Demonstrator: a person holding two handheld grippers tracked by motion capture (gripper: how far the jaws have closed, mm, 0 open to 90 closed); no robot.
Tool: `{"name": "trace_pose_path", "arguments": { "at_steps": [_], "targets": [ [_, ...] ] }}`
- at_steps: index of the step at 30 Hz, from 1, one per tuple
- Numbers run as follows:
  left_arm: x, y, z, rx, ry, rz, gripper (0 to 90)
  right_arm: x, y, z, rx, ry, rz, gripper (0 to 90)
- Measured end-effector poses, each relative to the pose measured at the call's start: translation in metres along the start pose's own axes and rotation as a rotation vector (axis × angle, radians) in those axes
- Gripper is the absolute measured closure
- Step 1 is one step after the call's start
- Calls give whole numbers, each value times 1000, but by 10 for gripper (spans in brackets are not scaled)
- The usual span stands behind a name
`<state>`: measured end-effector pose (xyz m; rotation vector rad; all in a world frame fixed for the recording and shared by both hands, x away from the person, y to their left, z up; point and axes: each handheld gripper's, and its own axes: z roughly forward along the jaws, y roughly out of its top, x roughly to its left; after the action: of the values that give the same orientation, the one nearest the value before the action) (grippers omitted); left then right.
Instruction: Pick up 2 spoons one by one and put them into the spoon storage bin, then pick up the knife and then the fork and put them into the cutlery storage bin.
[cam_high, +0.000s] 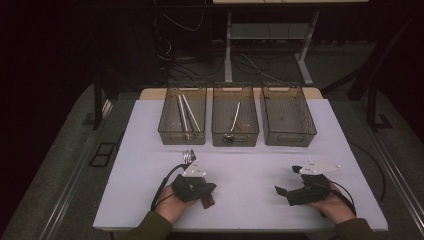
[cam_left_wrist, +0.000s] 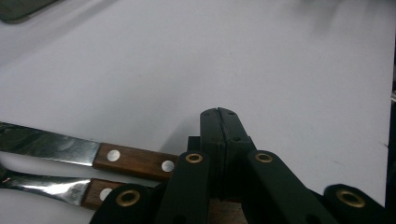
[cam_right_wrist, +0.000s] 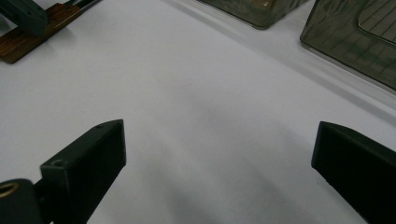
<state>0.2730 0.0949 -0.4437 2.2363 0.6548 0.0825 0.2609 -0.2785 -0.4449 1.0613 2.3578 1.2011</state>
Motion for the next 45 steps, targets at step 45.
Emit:
{"name": "trace_pose_path", "arguments": {
  "at_steps": [45],
  "targets": [
    [20, -26, -37, 112, 126, -11, 893, -2, 0, 0, 5, -9, 6, 32]
  ]
}}
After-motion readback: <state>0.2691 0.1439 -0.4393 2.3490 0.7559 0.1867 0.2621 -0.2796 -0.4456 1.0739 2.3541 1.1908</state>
